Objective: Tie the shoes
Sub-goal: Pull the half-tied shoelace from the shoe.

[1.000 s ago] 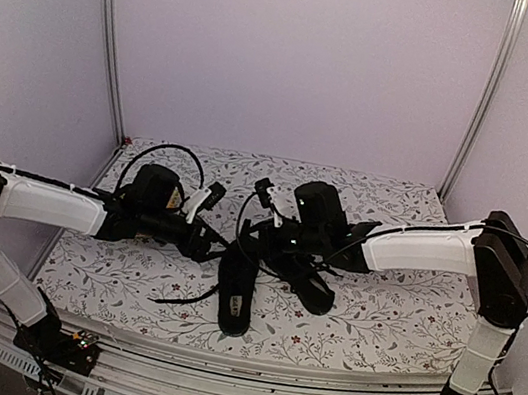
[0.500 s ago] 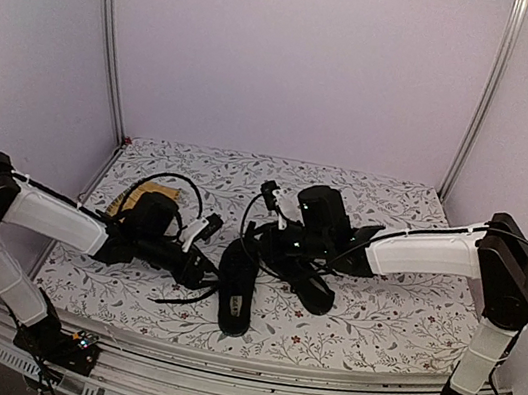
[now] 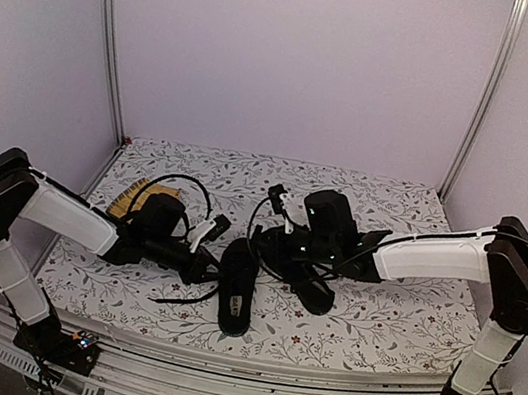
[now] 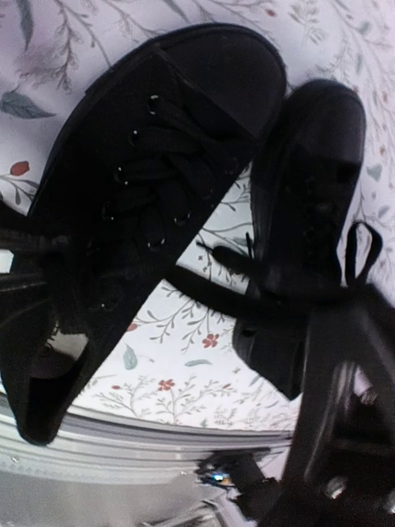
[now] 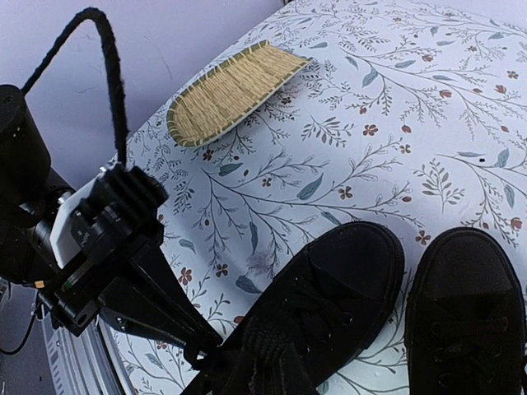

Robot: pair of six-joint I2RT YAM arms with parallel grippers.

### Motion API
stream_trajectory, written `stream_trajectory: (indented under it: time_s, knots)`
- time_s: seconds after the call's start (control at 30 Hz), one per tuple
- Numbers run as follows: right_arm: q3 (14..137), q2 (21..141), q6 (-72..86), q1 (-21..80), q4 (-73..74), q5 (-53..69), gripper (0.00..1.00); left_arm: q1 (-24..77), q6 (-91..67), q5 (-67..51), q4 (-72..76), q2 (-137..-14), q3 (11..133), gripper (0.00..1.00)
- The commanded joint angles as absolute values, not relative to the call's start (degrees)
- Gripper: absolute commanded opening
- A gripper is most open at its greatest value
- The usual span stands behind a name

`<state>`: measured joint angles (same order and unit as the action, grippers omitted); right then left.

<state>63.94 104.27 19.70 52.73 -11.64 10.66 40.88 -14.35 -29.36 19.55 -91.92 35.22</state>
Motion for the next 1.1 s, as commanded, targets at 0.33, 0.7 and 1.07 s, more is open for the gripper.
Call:
stream_trajectory:
  time_s: [0.33,0.7,1.07]
  knots:
    - [49.51,86.74,30.95,52.4,-3.16,-6.53,0.02,41.58,-16.2,-25.44,18.66,-90.0,32.96,0.0]
    - [40.17,83.66,36.92,52.01,-1.1,-7.64,0.02,41.58,-19.42,-21.22,14.31,-87.93,29.66,0.0]
    - [37.27,81.56,39.39,52.03,-2.95,-5.84,0.02,41.64,-20.93,-24.08,15.71,-87.33,28.3,0.0]
